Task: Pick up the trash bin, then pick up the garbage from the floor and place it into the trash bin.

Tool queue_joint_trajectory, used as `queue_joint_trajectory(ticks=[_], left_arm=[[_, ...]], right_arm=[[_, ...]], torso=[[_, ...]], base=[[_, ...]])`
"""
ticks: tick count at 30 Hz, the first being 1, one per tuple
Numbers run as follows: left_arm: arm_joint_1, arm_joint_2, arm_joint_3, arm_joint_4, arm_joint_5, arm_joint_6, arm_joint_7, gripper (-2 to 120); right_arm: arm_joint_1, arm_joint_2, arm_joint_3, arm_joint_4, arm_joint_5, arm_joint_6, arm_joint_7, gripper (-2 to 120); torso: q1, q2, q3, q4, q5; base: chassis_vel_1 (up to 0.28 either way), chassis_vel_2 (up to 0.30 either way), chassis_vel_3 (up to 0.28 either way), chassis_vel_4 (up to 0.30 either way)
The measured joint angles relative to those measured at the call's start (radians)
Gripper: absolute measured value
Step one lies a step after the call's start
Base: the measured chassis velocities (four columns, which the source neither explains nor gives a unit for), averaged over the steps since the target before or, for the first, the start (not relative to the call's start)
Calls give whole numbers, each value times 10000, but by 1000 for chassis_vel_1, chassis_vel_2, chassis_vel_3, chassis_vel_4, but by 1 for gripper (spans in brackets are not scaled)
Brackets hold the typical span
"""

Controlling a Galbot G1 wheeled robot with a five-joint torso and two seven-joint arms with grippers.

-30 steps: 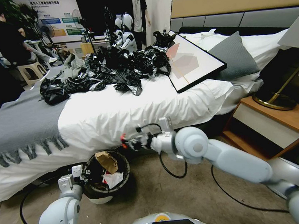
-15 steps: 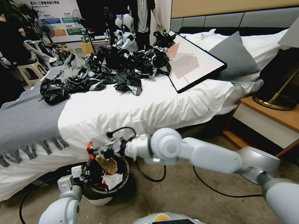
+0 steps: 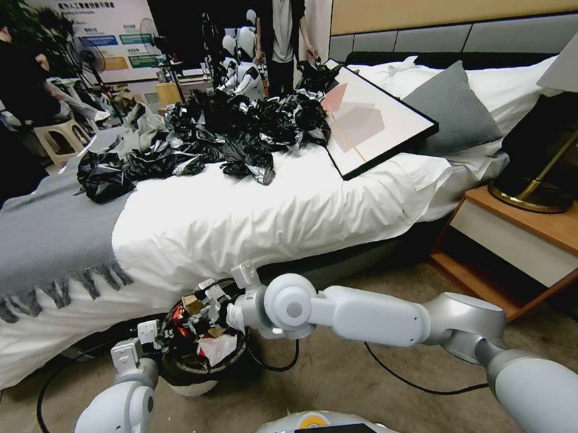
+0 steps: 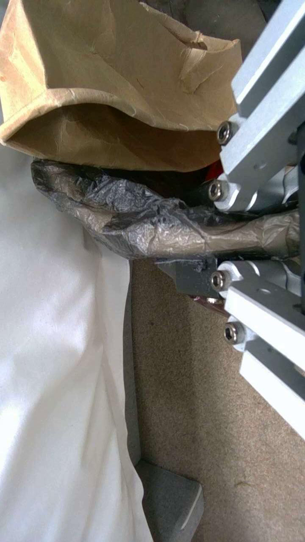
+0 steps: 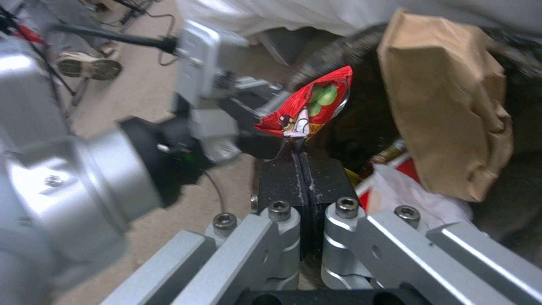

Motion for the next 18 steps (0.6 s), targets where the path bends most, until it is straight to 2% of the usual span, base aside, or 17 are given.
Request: queue_joint_trajectory(ticks=[6,7,8,11,12,18], left_arm=[[-6,-1,-13,42,-5,-1,5,3],[-7,-2,-19,61,-5,0,7,3],[-7,-2,-19,61,-5,0,7,3],[-27,-11,-18,70,-5,0,9,3],[-27,-11,-18,70,-5,0,9,3],[-60,-24,0,97,-5,0,8,3]], right_arm=[[-101,-34,-24,-146,-257,-160,-19,2],[-112,-35,5,-146,-210,-222,-17,10],[-112,-35,5,-146,-210,-222,-17,10],[-125,-37,62,-146,-205,-236,-18,23],[-125,-37,62,-146,-205,-236,-18,23],[-147,20,185,-250,-254,-229,-26,44]], torso=[[0,0,0,1,1],[0,0,0,1,1],[0,0,0,1,1],[0,0,0,1,1],[0,0,0,1,1],[0,0,0,1,1]], base=[[0,0,0,0],[0,0,0,0],[0,0,0,0],[0,0,0,0],[0,0,0,0],[0,0,0,0]])
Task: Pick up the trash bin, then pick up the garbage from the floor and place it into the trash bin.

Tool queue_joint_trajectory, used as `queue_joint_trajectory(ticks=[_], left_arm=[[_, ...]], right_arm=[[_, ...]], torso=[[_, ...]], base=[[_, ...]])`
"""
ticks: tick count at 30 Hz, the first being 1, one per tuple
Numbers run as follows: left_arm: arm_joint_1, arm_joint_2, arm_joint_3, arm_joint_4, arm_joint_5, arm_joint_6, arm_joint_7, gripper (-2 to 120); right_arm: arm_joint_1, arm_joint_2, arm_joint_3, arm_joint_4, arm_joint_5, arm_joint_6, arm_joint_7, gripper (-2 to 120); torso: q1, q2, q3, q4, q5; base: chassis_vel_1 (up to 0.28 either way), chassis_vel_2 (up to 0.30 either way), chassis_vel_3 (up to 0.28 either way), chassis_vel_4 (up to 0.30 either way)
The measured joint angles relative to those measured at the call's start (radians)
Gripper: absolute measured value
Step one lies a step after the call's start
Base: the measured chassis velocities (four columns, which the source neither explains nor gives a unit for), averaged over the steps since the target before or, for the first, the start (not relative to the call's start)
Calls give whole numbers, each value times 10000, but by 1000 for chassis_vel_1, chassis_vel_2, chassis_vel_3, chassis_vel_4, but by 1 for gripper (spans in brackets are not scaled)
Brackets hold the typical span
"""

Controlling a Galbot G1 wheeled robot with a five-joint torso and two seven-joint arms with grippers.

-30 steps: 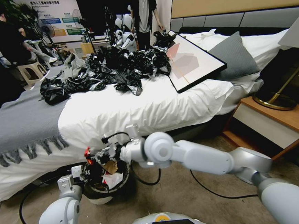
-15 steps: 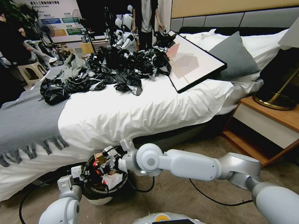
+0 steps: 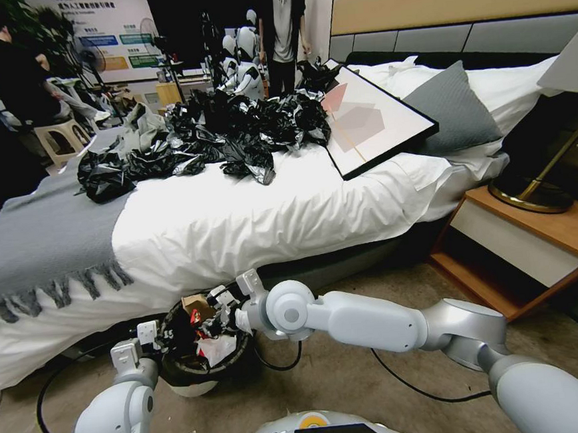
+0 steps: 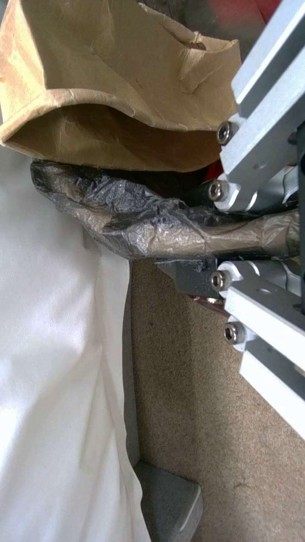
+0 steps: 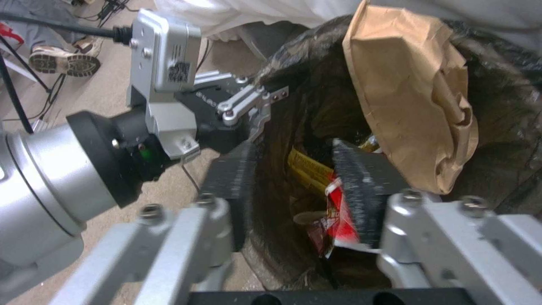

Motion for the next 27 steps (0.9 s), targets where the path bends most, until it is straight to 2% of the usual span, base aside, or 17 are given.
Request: queue_joint_trajectory(ticks=[1,3,5,6,9,12,13,16,22,27], left_arm=[[-3,0,0,16,1,0,-1,3],[-3,0,-1,17,0,0,-1,3],[-2,5,-2,17,2,0,-2,3],[-2,5,-2,17,2,0,-2,3],[-1,19,-20,14,1,0,-2,3],[0,21,-30,10,1,0,-2,3],[6,18,-37,4,0,0,0,3],[16,14,-42,-6,-6,0,5,3],[28,19,-69,-58,-64,0,8,3],[24,25,-64,-127,-163,0,6,3]], right_arm=[[-8,31,51,-20,-16,16,0,53],[-13,39,64,-26,-24,27,0,54],[-24,54,102,-37,-27,43,0,63],[-24,54,102,-37,-27,43,0,63],[-29,71,162,-41,15,84,9,82],[-29,99,177,-50,32,109,15,88],[-29,123,180,-74,30,115,18,95],[-29,141,190,-79,30,118,21,99],[-1,149,472,123,-23,195,64,100],[494,-212,929,734,-121,410,115,100]], torso=[[0,0,0,0,0],[0,0,0,0,0],[0,0,0,0,0],[0,0,0,0,0],[0,0,0,0,0],[0,-1,0,0,0],[0,0,0,0,0],[0,0,0,0,-1],[0,0,0,0,0],[0,0,0,1,1]], base=[[0,0,0,0],[0,0,0,0],[0,0,0,0],[0,0,0,0],[0,0,0,0],[0,0,0,0],[0,0,0,0],[0,0,0,0],[0,0,0,0],[0,0,0,0]])
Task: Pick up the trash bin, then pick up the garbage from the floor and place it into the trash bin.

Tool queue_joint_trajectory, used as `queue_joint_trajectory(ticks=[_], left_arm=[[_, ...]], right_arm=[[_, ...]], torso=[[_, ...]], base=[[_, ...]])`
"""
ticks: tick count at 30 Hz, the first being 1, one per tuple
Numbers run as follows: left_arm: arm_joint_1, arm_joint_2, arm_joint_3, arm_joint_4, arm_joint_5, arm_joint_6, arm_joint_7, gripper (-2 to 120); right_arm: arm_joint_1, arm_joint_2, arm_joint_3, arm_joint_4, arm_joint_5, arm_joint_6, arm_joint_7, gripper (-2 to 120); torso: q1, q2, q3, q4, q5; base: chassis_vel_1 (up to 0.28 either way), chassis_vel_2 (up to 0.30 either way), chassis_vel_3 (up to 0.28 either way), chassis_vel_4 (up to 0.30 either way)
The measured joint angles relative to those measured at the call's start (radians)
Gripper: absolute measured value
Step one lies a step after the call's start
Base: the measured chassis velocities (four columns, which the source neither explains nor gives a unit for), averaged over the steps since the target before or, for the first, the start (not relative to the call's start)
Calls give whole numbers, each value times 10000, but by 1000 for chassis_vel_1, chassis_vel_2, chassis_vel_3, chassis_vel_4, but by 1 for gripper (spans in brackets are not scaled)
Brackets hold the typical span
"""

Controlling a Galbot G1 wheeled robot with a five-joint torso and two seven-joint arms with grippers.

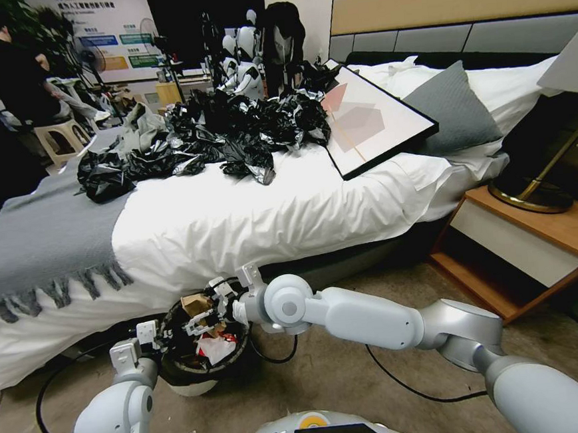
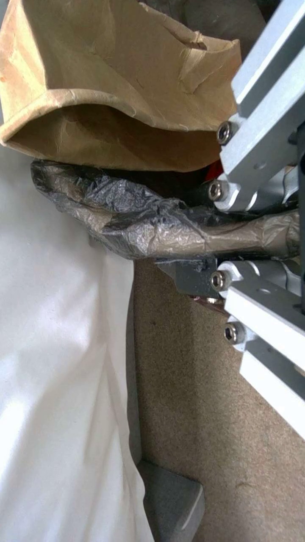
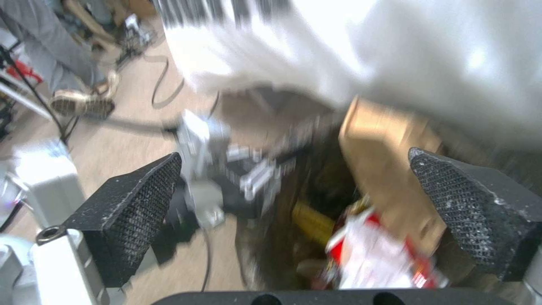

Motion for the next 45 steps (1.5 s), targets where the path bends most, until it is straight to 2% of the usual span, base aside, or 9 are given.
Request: queue_joint_trajectory(ticks=[5,15,21,22,24,29,32,36,45], left_arm=[[2,-12,12,-67,-83,0,-5,3],[73,35,-5,-396,-294,0,-34,3],[153,33,54,-597,-525,0,-171,3],[153,33,54,-597,-525,0,-171,3],[145,15,158,-674,-551,0,-180,3],[166,17,253,-780,-581,0,-217,3],[181,-11,305,-780,-617,0,-234,3],[262,-46,320,-819,-715,0,-236,3],[333,-8,232,-896,-950,0,-239,3]], right_arm=[[348,-422,404,341,-601,384,-7,100],[-622,-2780,3051,638,-5380,1551,-355,100],[-5123,-3617,8132,-154,-10220,2822,-1314,100],[-5123,-3617,8132,-154,-10220,2822,-1314,100],[-7305,-3130,10297,-422,-12081,3721,-2289,100],[-9480,-1952,12022,-383,-13505,4627,-2844,100],[-11277,325,13241,-389,-15134,6426,-3434,100],[-11999,1362,13652,-262,-15745,7245,-3699,100],[-12070,1629,13635,-337,-15807,7378,-3675,100]], torso=[[0,0,0,1,0],[-1,0,0,-5,3],[-1,0,0,0,9],[-1,0,0,0,9],[-1,0,-1,-10,5],[-1,1,-2,-4,1],[-1,1,-1,-2,4],[-2,1,-2,3,1],[-1,1,-1,0,-3]], base=[[0,0,0,0],[0,0,0,0],[0,0,0,0],[0,0,0,0],[0,0,0,0],[0,0,0,0],[0,0,0,0],[0,0,0,0],[0,0,0,0]])
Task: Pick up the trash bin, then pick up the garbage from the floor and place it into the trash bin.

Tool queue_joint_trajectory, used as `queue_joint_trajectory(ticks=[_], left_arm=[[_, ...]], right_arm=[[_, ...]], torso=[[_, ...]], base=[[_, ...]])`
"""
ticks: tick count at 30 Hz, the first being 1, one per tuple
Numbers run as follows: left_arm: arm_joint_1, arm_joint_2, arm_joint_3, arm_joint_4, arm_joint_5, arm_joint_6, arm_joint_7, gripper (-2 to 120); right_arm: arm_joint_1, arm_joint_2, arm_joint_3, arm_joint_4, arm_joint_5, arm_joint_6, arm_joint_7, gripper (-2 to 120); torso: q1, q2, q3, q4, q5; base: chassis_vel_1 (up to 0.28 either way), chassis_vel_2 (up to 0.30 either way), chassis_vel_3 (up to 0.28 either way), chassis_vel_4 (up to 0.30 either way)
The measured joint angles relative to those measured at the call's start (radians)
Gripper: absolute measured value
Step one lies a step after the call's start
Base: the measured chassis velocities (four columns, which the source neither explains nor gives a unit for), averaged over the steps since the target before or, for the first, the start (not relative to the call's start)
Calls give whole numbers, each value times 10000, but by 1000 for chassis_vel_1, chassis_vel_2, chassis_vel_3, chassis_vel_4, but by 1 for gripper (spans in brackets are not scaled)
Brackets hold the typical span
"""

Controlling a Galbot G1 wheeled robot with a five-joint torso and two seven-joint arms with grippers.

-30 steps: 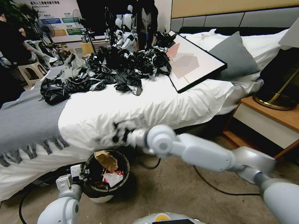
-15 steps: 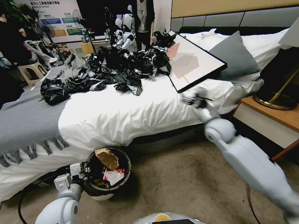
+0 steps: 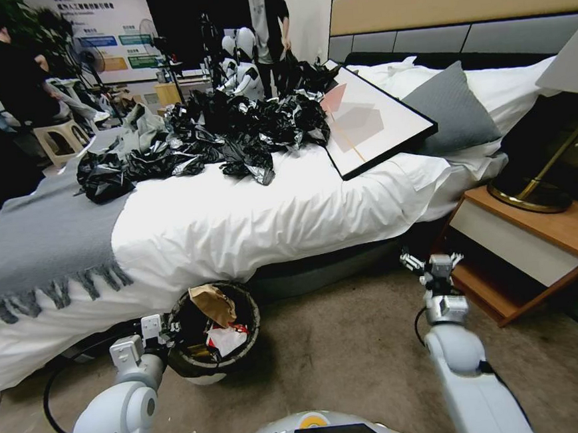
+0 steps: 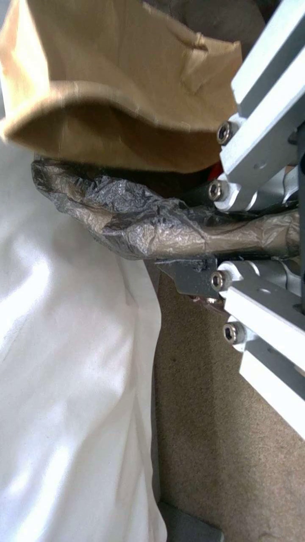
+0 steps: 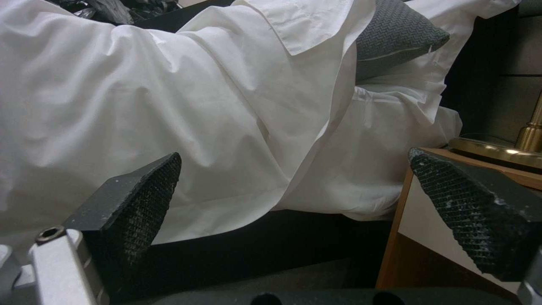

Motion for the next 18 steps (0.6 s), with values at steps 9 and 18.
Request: queue_joint_trajectory(ticks=[9,18], left_arm=[[71,49,-95,-71,-107,0,-10,3],[175,195,-136,-95,-239,0,-31,3]], right_arm=[[98,242,-91,-173,25,-12,50,100],[-13,524,-112,-306,-17,80,64,100]], torso=[[0,0,1,-2,1],[1,0,1,-1,1]], base=[[5,5,6,3],[65,64,67,64]])
